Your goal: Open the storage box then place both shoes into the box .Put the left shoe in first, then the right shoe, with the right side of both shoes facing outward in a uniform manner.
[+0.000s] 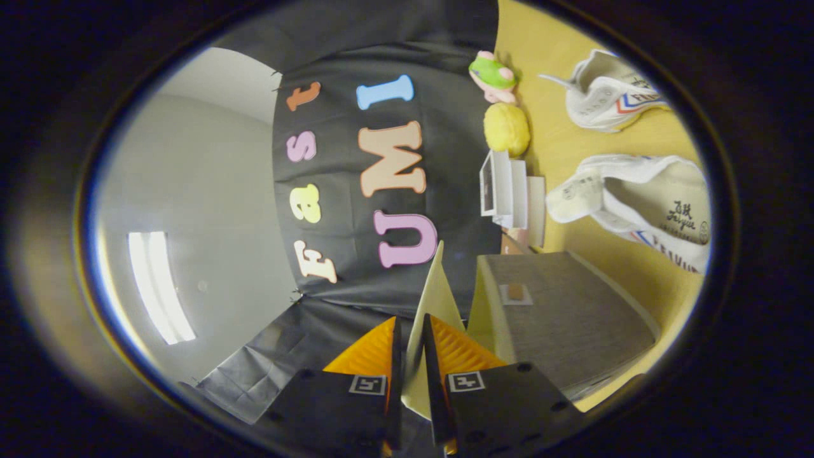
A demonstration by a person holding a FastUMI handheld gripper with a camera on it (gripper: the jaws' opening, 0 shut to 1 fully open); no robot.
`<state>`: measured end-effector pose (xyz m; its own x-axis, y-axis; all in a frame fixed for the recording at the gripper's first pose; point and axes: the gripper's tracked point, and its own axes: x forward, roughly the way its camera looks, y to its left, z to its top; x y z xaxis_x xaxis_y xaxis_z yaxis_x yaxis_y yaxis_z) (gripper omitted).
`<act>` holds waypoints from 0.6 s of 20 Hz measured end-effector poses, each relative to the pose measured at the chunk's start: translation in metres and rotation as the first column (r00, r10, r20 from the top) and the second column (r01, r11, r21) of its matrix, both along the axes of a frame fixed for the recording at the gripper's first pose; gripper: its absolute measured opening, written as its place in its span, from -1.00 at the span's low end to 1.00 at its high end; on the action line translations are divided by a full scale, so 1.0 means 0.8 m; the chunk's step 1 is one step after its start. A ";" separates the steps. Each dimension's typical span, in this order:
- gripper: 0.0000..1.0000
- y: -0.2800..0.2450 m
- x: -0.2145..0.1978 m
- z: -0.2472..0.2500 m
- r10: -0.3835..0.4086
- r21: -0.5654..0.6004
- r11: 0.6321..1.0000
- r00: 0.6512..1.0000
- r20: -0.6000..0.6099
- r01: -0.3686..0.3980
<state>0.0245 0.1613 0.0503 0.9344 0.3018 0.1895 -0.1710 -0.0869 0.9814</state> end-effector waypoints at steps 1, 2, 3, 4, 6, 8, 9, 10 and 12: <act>-0.57 0.012 0.000 0.018 0.015 -0.014 1.000 1.000 0.025 -0.015; -0.57 0.024 0.002 0.035 0.031 -0.026 0.999 0.998 0.046 -0.030; -0.56 0.038 0.003 0.050 0.051 -0.036 0.998 0.997 0.063 -0.049; -0.56 0.056 0.001 0.063 0.077 -0.045 0.996 0.994 0.073 -0.073; -0.56 0.092 -0.001 0.084 0.129 -0.067 0.990 0.987 0.094 -0.123; -0.55 0.125 -0.010 0.098 0.185 -0.076 0.981 0.975 0.122 -0.177; -0.50 0.144 -0.006 0.101 0.217 -0.074 0.975 0.968 0.129 -0.209; -0.45 0.167 -0.005 0.102 0.243 -0.076 0.969 0.961 0.134 -0.234; -0.45 0.202 -0.009 0.097 0.293 -0.083 0.955 0.947 0.134 -0.284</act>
<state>0.0175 0.3230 0.1283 0.7701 0.5696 0.2873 -0.2865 -0.0936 0.9535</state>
